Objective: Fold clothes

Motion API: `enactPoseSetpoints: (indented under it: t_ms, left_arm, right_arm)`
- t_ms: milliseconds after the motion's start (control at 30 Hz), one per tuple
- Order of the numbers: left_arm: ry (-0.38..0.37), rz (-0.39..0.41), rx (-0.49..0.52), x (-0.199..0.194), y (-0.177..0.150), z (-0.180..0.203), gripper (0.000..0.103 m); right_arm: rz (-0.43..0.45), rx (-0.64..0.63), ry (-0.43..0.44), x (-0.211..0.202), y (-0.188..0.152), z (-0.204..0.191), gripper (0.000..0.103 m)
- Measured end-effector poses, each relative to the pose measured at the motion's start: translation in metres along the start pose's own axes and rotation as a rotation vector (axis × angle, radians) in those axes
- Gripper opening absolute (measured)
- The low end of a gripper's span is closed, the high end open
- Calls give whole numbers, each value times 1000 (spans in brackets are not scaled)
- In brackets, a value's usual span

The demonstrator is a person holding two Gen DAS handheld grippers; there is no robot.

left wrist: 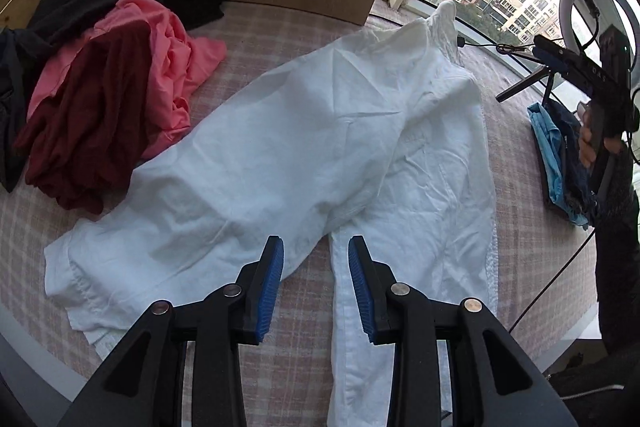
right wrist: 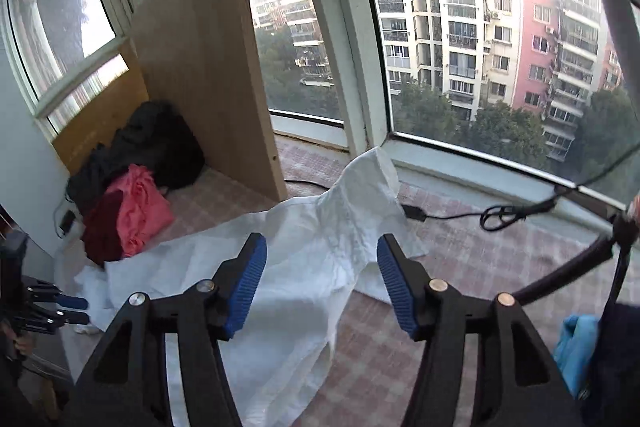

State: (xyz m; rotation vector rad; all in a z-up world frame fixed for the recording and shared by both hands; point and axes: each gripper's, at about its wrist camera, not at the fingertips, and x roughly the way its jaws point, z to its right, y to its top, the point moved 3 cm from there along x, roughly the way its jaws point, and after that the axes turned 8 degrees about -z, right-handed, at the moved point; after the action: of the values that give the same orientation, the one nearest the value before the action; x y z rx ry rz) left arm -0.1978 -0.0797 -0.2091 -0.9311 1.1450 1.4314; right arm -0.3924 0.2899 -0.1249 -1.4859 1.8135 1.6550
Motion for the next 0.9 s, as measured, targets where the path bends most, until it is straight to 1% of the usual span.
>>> enactPoseSetpoints:
  t_ms: [67,100,167,267,333,433,467,567,633,667,733,767,800,867,900]
  left_arm:
    - [-32,8,2,-9,-12,8,32]
    - [-61,10,11,-14,-21,15,32]
    - [-107,10,34,-24,-37,33,32]
    - [-127,11,72,-41,-63,55,32]
    - [-171,5,67,-56,-75,62,32]
    - [-249,6,48,-87,-89,67,32]
    - [-257,14,52,-100,-93,69,32]
    - [-208,59,84,-144,-97,73,32]
    - [-164,92,102,-176,-88,69,32]
    - [-125,114,123,-193,-80,67,32]
    - [-6,179,164,-223,-53,62,33]
    - [54,213,194,-235,-36,59,37]
    - [111,240,229,-243,-17,59,47]
    - [220,291,283,-244,25,58,56]
    - [244,295,299,-235,47,59,56]
  right_arm:
    - [6,104,126,-15,-24,-3,64]
    - [-23,130,180,-17,-36,-6,65]
    - [-66,135,230,-25,-56,-21,65]
    - [-56,58,93,-48,-80,-43,65]
    - [-28,9,30,-72,-89,-56,65]
    - [28,-7,-2,-113,-102,-62,65]
    - [47,-11,-37,-128,-104,-65,65]
    - [107,-10,-179,-165,-108,-68,66]
    - [119,-5,-182,-181,-107,-65,66]
    - [104,4,-185,-185,-106,-63,66]
    - [65,8,-206,-186,-102,-58,66]
    - [42,-8,-218,-184,-100,-59,66]
    - [20,-37,-249,-177,-96,-62,66]
    - [-22,-96,-312,-162,-89,-66,66]
    - [-30,-118,-362,-152,-83,-67,66]
